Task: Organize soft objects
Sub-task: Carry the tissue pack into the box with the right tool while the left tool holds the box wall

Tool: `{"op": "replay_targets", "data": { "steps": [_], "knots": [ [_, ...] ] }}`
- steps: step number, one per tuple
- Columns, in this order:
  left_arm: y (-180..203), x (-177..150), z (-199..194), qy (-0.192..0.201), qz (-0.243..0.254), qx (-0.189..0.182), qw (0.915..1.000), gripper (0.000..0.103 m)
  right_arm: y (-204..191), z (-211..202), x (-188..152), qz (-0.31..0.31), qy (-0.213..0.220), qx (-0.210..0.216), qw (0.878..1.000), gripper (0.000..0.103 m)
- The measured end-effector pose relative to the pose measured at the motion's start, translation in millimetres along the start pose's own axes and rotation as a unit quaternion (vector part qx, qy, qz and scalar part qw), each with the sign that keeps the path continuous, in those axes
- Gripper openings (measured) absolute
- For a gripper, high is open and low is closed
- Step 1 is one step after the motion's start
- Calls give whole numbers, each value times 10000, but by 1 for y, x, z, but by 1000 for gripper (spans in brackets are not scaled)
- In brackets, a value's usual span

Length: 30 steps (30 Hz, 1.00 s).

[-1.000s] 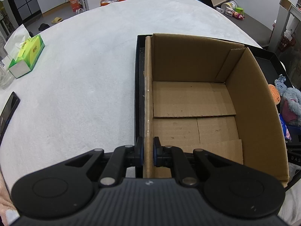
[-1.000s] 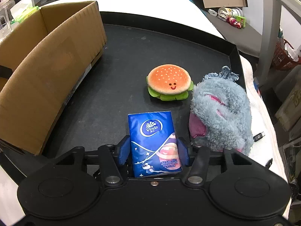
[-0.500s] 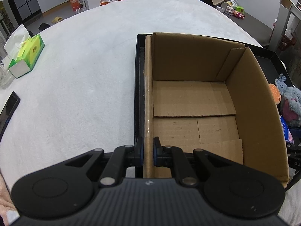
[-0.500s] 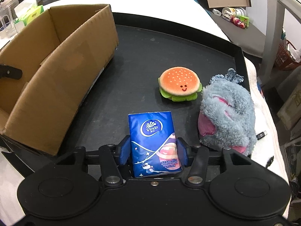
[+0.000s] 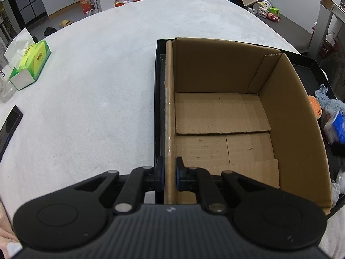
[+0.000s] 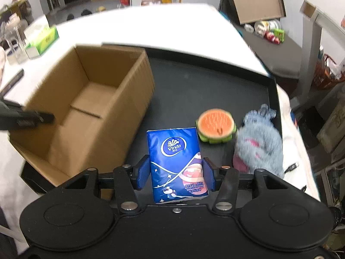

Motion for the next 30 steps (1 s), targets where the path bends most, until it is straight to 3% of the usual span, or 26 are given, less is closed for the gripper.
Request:
{"op": "replay_targets", "data": {
  "steps": [7,15,26,29,30],
  "knots": [
    [2,1,-1,-24,33,31,10000,8,-21,-29,25,-35,293,356,9989,50],
    [3,1,-1,-27,60,75,10000,8,-73,-35,40,-350,409,919,9943,50],
    [4,2,-1,-33,74,89,9999,8,-93,-8,61,-418,465,893,9940,51],
    [3,2,-1,-34,77,83,9999,8,-90,-5,60,-316,508,828,9948,57],
    [3,2,-1,-33,76,87,9999,8,-89,-4,60,-328,530,814,9947,65]
  ]
}}
Point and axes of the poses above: each gripper's, at about its wrist camera, not at the fingertips, and z roughly the way its jaws point, y to its right, x to its top, the point moved 9 cm from there along z, roughly the way its jaws point, and after that the axes turned 7 degrees about z, right-handed, at the moved point
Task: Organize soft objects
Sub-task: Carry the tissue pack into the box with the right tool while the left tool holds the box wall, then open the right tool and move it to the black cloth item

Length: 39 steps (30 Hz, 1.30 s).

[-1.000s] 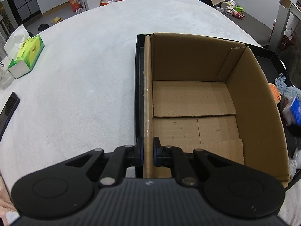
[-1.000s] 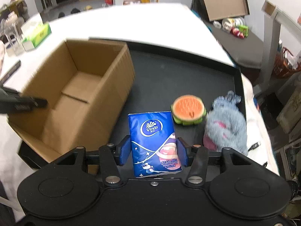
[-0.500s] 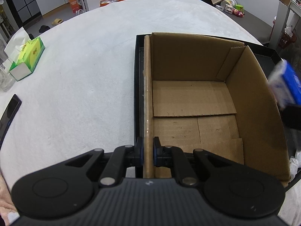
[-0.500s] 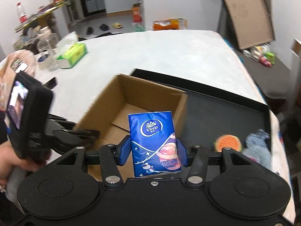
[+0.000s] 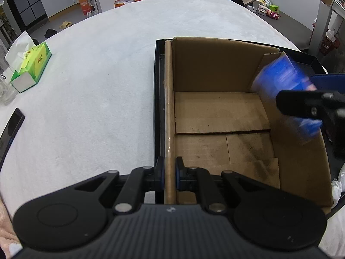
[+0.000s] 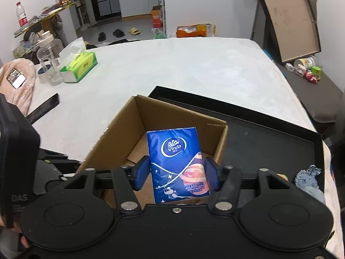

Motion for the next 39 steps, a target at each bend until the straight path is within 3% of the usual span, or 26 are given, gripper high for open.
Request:
{"op": "replay_targets", "data": {
  "steps": [4,15,39],
  "knots": [
    [0,0,0,-12,-1,3,10000,8,0,-2,0,28,95,69,9999,79],
    [1,-1,1,-9,18,8,10000,8,6,-11,-10,51,20,29,10000,78],
    [1,-3,2,17,18,36,10000,9,77,-40,-65,499,-177,-405,9978,75]
  ]
}}
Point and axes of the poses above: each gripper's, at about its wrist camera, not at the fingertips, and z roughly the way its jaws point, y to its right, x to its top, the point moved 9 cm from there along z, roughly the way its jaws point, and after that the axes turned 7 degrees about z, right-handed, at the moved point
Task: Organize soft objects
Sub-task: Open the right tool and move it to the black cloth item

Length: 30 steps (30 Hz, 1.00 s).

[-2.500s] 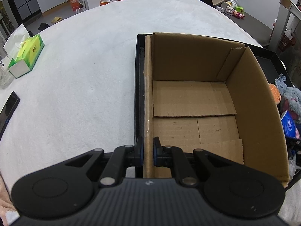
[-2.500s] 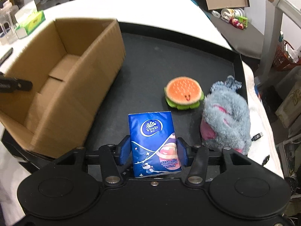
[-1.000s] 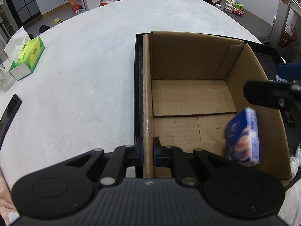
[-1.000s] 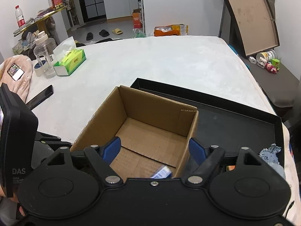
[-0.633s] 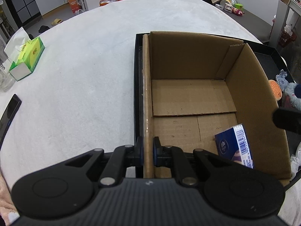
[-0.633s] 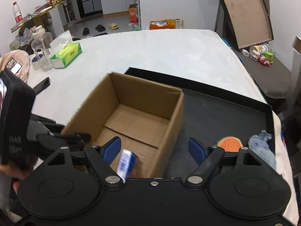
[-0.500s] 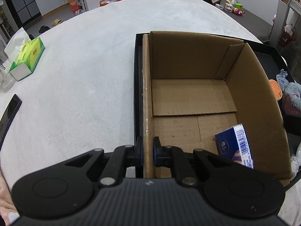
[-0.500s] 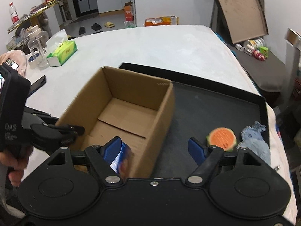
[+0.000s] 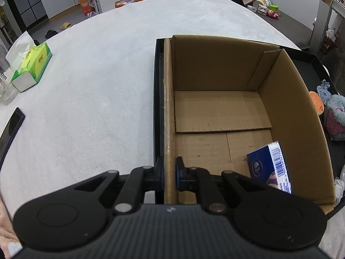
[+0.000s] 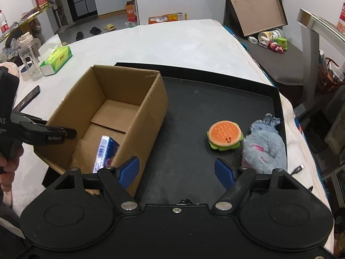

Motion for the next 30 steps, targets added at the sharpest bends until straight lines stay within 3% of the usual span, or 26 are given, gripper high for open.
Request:
{"op": "replay_targets", "data": {
  "steps": [15,30],
  "knots": [
    [1,0,0,-4,5,19,10000,9,13,14,-30,-32,-331,-176,9993,68],
    [1,-1,0,-2,1,24,10000,9,5,35,-67,-286,-807,-225,9961,68]
  ]
}}
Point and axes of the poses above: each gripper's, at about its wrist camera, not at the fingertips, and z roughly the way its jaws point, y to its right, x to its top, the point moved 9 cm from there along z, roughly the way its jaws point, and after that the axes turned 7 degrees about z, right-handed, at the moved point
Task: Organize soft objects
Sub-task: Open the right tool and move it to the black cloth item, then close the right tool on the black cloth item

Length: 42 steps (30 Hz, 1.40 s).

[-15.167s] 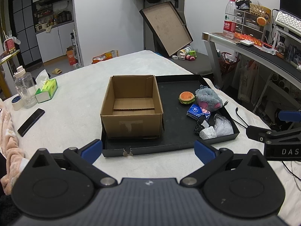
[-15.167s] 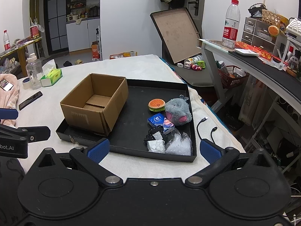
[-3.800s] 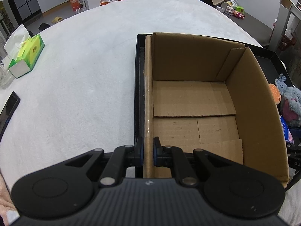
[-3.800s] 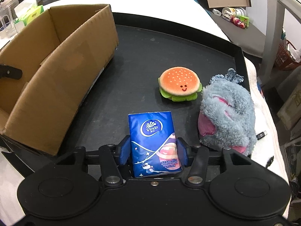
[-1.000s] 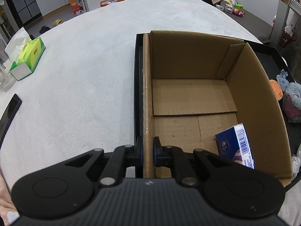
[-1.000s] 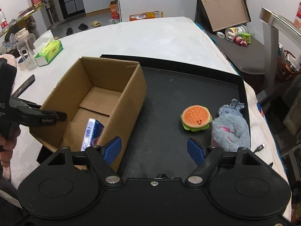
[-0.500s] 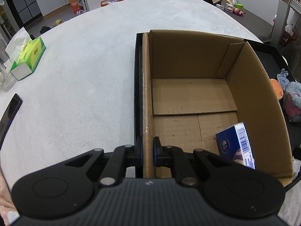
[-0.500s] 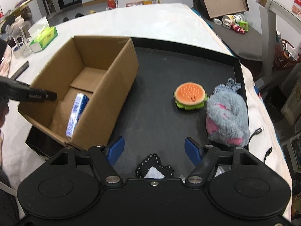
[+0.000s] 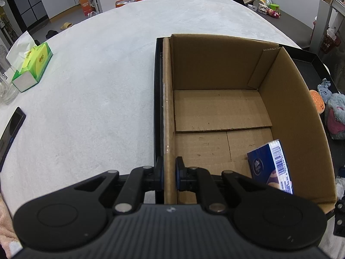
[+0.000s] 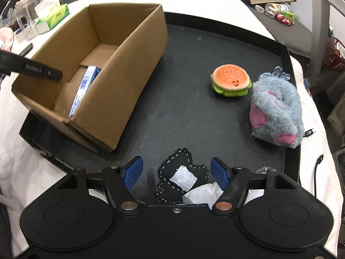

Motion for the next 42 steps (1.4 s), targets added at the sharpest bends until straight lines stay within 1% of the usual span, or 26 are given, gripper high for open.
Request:
{"op": "replay_targets", "data": {
  "steps": [5,6,11,23,26,28,34,42],
  "knots": [
    [0,0,0,-1,6,-4,10000,9,-1,5,-6,-58,-101,1,9999,67],
    [0,0,0,0,1,-3,10000,9,-2,6,-6,-57,-55,26,10000,67],
    [0,0,0,-1,4,-2,10000,9,-3,14,-10,-126,-155,-45,9998,67],
    [0,1,2,-75,-28,-18,10000,9,3,28,-11,-253,-298,-217,9990,62],
    [1,1,2,-74,-2,0,10000,9,5,29,-11,-230,-296,-215,9991,59],
    [0,1,2,-75,-9,-3,10000,9,5,29,-10,-220,-299,-210,9991,53],
    [0,0,2,-77,-11,-9,10000,9,6,27,-10,-224,-294,-256,9990,45],
    [0,0,2,-76,-5,-4,10000,9,4,26,-10,-258,-263,-287,9989,37]
  ]
}}
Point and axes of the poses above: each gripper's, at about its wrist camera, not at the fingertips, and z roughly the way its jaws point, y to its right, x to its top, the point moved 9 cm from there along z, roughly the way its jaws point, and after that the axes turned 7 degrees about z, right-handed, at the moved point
